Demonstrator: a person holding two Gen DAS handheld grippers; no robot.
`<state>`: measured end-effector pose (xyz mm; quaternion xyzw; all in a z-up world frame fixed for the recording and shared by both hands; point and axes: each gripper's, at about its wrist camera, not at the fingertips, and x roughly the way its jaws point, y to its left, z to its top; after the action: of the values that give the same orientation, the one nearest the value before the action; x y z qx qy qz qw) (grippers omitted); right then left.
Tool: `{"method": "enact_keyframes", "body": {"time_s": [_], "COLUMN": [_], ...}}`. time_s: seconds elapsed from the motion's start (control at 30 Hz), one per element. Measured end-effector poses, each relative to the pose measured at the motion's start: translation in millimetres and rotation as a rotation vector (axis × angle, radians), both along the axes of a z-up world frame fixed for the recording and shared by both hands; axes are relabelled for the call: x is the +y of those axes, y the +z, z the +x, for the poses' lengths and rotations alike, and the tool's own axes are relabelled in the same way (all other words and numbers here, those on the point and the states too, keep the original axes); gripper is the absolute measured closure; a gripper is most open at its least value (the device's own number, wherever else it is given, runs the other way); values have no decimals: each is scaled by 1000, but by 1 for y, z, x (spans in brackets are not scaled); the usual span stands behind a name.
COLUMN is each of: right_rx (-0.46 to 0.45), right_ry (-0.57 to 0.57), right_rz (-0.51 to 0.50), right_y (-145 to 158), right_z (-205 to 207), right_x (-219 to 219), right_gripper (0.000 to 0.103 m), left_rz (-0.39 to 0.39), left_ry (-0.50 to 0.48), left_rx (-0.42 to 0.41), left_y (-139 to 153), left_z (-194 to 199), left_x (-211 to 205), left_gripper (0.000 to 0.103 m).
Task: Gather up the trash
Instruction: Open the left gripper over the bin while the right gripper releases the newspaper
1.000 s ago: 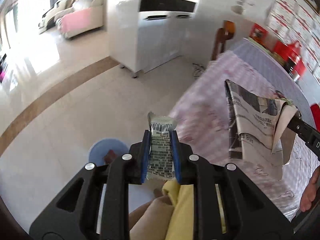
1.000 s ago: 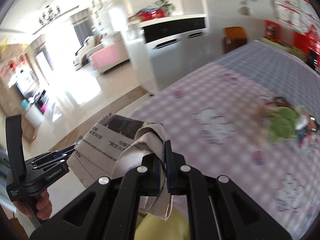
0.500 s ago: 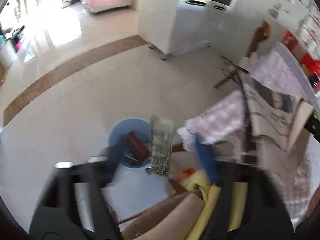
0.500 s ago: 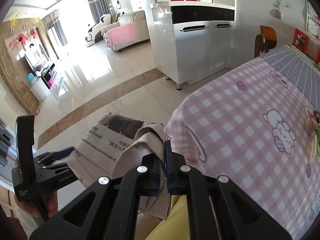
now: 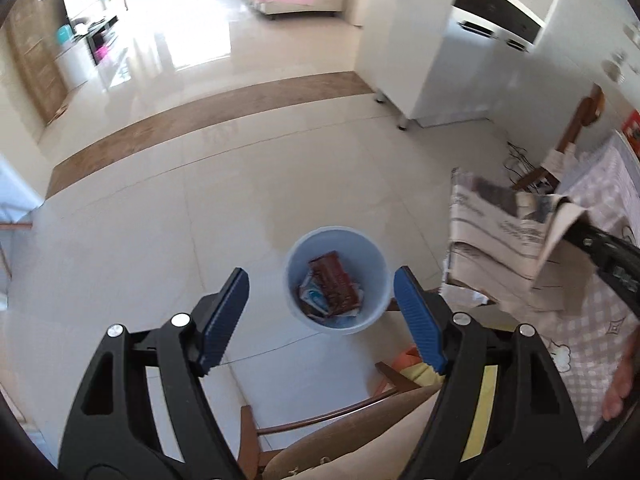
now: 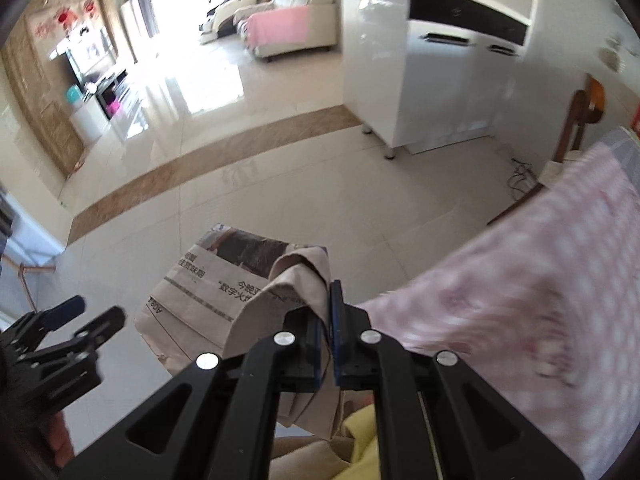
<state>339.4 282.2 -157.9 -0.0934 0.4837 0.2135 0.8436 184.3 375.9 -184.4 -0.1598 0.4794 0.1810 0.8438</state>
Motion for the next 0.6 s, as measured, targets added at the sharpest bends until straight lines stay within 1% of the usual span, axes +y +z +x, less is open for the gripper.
{"method": "enact_keyframes", "body": {"time_s": [0.03,0.07,0.1,0.13,0.2,0.27,0.37,0.53,0.6], "right_rx": [11,30,50,67,41,6,14,-12,-17], "right_ry": [7,9,9,12,39,46,62,56,56], "right_rz": [0,6,4,3,9,-31,-36,-37,-19], "right_y": [-4,-8,-11,-15,-17,-17,-17,-5,3], "right_z": [4,7,9,11,7,1,-6,-18,-21], "right_x": [7,14,19,25,34,39,37,25,15], "right_gripper": [93,84,50,23,22,22,22,22,22], "left_rz": [1,1,3,4,5,6,7,16,18], "left_ry": [13,26,42,56,77,90,88,38,15], "left_rx": [-3,-5,-7,-10,-12,-13,-16,-29,-39], "left_y": [1,2,3,4,5,6,6,12,18], "left_z": [-3,-8,-13,-17,-21,-25,-26,-19,-14], "left_x": [4,9,14,18,23,27,29,12,1], "left_gripper": [29,29,29,29,29,29,29,29,29]}}
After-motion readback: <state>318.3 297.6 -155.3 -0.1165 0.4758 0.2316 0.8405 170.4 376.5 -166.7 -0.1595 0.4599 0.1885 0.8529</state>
